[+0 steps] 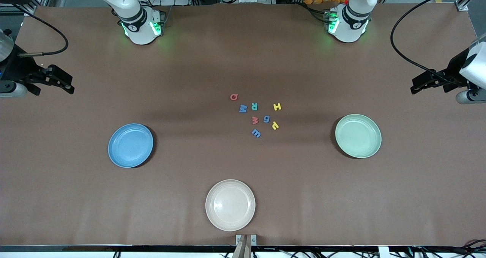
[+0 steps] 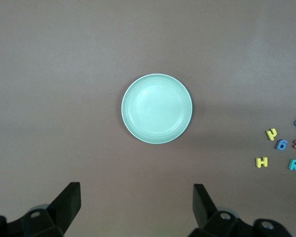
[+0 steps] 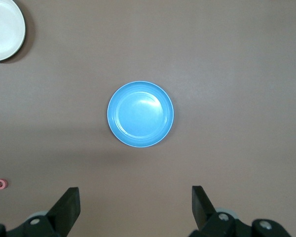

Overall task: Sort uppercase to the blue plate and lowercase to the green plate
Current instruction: 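Move both grippers from rest toward the foam letters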

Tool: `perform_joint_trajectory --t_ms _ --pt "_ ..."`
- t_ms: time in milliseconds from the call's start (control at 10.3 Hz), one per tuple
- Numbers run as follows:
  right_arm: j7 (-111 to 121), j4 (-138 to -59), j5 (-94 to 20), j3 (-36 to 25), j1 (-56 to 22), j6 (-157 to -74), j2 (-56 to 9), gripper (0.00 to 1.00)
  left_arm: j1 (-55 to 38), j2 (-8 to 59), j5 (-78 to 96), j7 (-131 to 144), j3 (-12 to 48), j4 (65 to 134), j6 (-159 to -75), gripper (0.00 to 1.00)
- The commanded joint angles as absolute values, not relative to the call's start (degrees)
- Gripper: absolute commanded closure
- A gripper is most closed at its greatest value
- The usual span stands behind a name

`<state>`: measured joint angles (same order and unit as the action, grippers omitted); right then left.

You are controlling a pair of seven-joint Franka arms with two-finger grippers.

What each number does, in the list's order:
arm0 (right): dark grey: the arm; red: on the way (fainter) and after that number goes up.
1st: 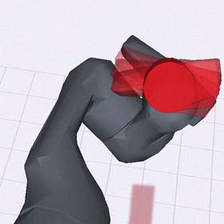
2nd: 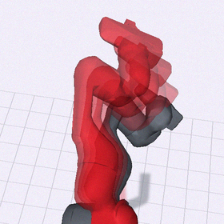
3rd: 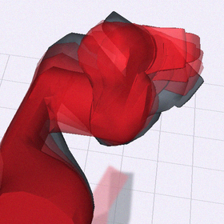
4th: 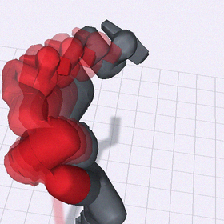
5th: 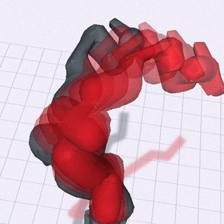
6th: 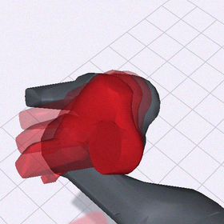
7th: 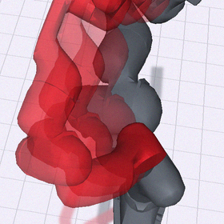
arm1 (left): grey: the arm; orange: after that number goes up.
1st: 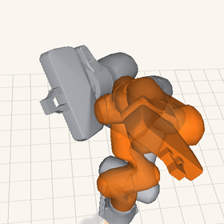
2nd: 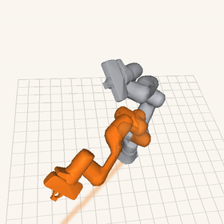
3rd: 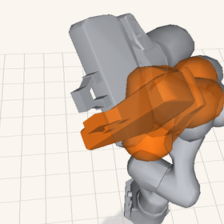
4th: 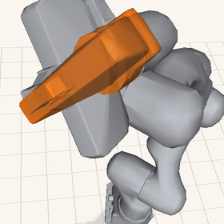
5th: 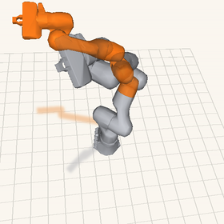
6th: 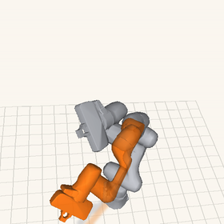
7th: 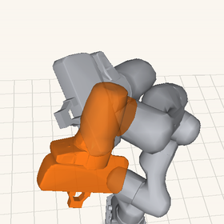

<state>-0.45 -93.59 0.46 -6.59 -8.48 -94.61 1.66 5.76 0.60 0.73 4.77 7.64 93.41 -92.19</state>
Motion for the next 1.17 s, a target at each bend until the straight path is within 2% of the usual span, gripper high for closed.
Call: perform_joint_trajectory --t_ms 0,680,1069 --pt "-1.1 -92.6 -0.4 -6.9 -8.5 -93.7 1.1 0.00 5.9 0.0 0.0 5.4 8.3 94.1 -92.9 0.00" --pt "-0.8 -92.7 -0.4 -6.9 -7.7 -93.6 0.4 0.00 5.4 0.5 0.4 6.1 8.3 94.1 -93.0 0.00" --pt "-0.8 -92.9 -0.4 -6.9 -7.8 -93.5 0.4 0.00 5.2 1.4 2.9 6.2 11.5 94.3 -94.9 0.00"
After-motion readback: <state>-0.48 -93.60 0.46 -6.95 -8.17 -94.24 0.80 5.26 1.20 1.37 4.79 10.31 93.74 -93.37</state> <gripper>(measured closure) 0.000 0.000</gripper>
